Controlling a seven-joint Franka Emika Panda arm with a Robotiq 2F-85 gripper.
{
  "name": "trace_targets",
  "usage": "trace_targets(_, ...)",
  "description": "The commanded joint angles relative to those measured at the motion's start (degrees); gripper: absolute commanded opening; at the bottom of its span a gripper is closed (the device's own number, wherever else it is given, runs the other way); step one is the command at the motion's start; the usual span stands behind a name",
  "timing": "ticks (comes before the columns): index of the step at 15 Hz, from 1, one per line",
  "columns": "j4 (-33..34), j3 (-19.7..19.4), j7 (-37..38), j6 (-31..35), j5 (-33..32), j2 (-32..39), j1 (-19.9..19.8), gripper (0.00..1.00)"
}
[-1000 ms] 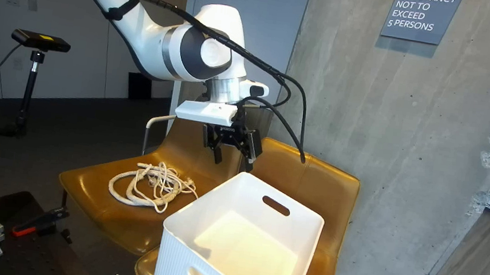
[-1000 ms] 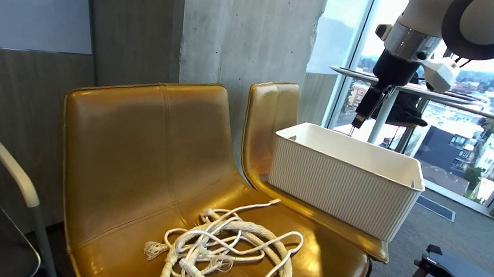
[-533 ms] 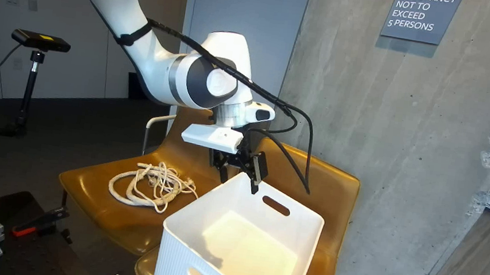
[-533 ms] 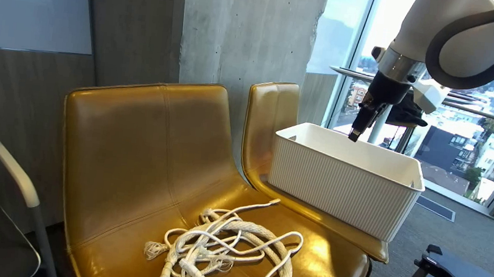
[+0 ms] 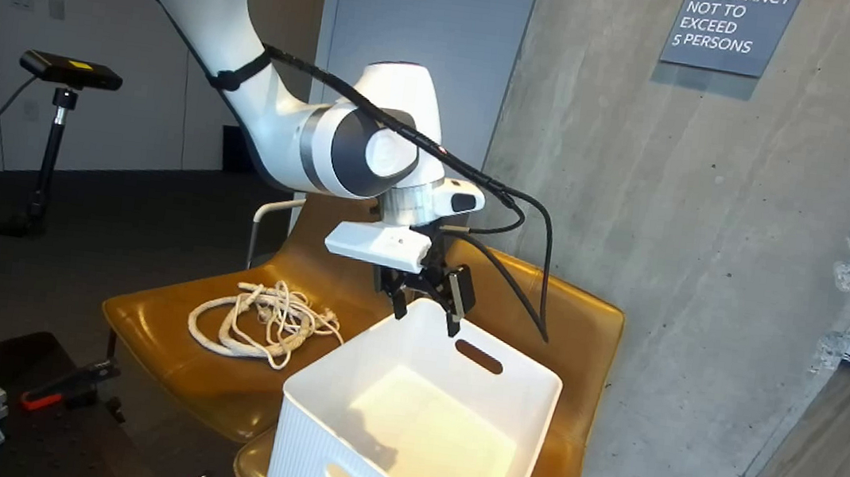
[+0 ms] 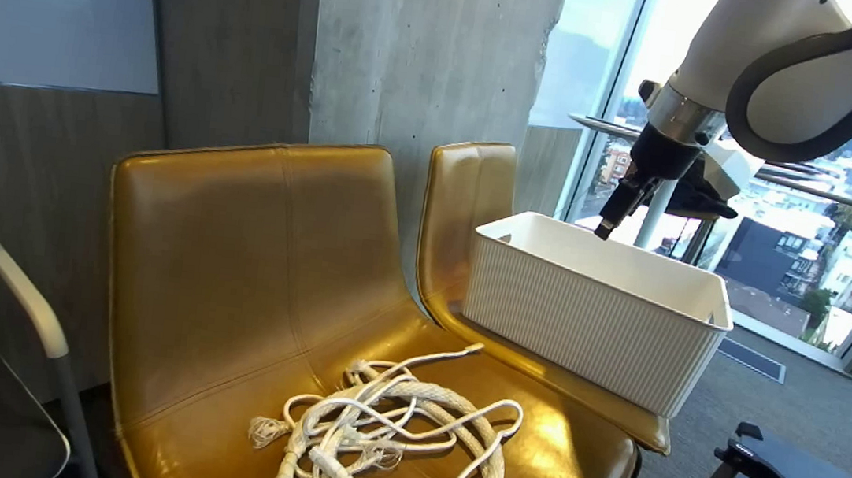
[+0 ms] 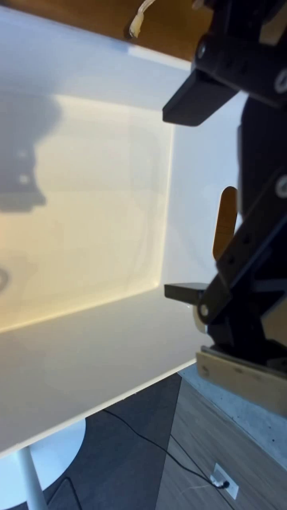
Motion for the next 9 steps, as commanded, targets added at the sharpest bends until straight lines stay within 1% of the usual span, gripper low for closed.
trace_targets(1,-2.4,-0.8,3.3,2.2,-4.6,-2.9,2.0,1.0)
trace_targets(6,-7.2,-1.5,9.2,7.9,-11.4,-4.4,3.4,1.0)
trace_targets(8,-8.2,-2.4,12.4,10.3,-15.2,-4.1,4.6,1.0)
trace_targets(9,-8.5,-2.8,15.2,11.4,-18.2,-3.8,4.8,1.0)
